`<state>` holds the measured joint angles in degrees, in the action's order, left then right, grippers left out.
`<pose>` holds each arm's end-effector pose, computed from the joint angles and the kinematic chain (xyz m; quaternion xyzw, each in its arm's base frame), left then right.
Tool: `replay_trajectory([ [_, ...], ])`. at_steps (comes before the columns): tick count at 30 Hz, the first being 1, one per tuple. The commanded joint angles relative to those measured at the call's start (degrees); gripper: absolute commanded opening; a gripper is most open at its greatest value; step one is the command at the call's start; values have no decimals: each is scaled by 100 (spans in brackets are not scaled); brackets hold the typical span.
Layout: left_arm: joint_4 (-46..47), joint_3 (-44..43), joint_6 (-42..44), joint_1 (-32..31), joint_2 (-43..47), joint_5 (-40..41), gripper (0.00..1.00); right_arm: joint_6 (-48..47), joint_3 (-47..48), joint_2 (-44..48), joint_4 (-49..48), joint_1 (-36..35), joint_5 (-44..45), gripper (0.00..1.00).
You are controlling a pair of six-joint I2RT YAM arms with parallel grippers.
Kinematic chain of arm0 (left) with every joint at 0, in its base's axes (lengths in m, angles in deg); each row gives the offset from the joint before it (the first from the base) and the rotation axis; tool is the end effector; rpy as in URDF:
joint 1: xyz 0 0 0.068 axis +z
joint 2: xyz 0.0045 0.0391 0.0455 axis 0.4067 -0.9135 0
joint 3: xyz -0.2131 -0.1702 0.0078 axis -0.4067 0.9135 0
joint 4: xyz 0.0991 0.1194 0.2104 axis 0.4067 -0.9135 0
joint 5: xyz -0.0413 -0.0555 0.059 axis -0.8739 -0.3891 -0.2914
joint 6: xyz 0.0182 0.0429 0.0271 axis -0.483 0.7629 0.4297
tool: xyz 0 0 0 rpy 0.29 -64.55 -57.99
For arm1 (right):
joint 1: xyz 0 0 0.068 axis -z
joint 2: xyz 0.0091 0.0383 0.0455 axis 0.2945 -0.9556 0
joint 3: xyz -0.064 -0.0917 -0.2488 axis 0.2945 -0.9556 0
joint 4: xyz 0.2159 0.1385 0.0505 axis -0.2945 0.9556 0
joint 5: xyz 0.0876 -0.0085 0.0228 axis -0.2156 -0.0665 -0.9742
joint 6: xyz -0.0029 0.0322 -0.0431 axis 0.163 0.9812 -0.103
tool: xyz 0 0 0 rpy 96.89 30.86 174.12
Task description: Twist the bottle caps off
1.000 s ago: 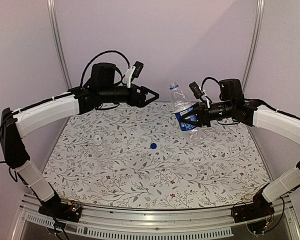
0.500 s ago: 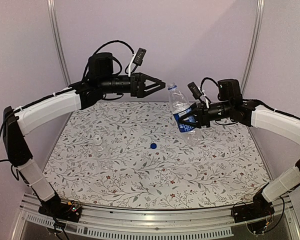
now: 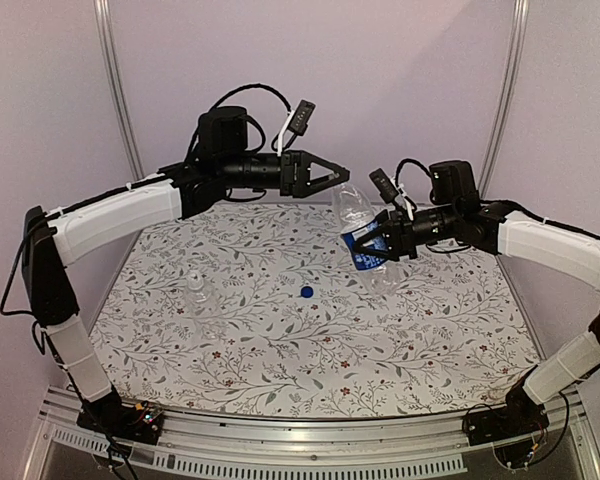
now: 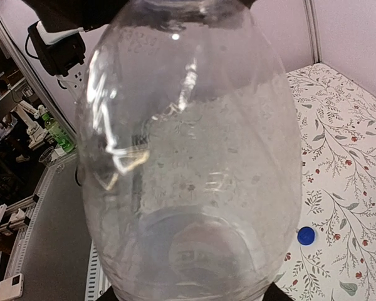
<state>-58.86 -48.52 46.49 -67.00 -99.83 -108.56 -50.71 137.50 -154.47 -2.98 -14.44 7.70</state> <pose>0.2920 -0.3069 0.3896 0.3669 0.6207 -0.5857 0.3702 0.2637 0.1963 0.3094 -0.4577 0.6484 0.4955 0.3530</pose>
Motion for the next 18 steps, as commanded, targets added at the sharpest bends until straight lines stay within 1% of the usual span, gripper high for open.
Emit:
replay_trajectory([
  [1,68,-144,54,-76,-103,-49,66,6,86,-36,-71,-42,-120,44],
  [4,15,-187,73,-89,-159,-96,55,4,80,-27,-65,-42,-105,44],
  [10,-117,-237,125,-103,-246,-98,51,-20,84,-5,-35,-42,-77,44],
  [18,-151,-246,157,-103,-313,-188,38,-38,108,34,12,-42,-3,44],
])
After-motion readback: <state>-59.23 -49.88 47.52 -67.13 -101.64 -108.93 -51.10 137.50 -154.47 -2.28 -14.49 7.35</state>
